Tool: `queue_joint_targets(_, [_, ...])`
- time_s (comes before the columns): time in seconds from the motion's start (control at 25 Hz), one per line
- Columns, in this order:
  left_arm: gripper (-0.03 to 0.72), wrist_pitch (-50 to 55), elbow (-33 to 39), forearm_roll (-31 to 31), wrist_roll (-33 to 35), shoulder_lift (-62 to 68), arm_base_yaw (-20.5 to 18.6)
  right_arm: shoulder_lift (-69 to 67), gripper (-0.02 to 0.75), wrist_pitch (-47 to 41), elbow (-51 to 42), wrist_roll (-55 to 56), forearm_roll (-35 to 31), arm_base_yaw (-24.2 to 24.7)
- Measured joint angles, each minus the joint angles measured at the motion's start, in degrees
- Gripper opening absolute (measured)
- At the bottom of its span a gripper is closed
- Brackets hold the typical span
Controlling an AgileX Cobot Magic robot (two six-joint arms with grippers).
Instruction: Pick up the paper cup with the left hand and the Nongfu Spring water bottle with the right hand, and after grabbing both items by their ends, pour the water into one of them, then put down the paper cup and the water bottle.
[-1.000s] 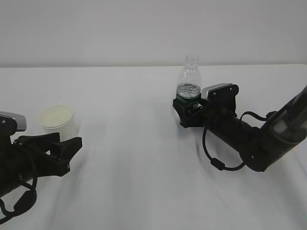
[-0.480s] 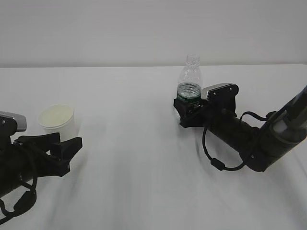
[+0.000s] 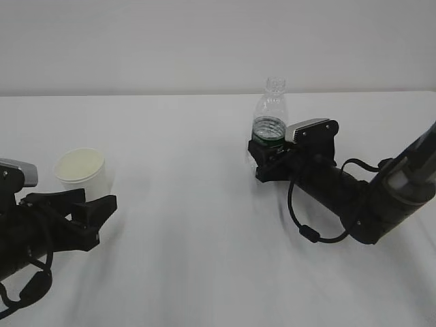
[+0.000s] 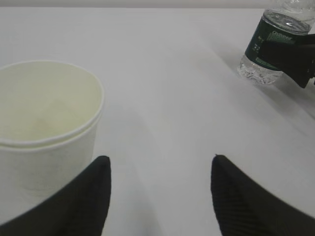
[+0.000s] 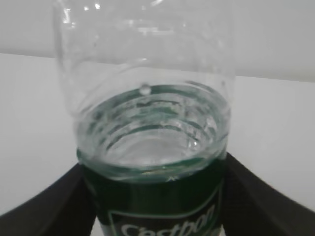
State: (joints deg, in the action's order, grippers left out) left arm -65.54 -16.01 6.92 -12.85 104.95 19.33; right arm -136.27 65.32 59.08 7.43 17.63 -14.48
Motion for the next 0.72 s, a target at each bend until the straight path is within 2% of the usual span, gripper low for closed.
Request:
queue_joint_targets(0.28, [0.461,0.0,0.0,0.0,0.0,0.0,0.0,0.1,0.504,0.4,-0.7,-0.1,0.0,0.0])
queue_joint_targets(0.72, [0.461,0.0,0.0,0.0,0.0,0.0,0.0,5.8,0.503,-1.3,-6.9,-1.0,0.1,0.0])
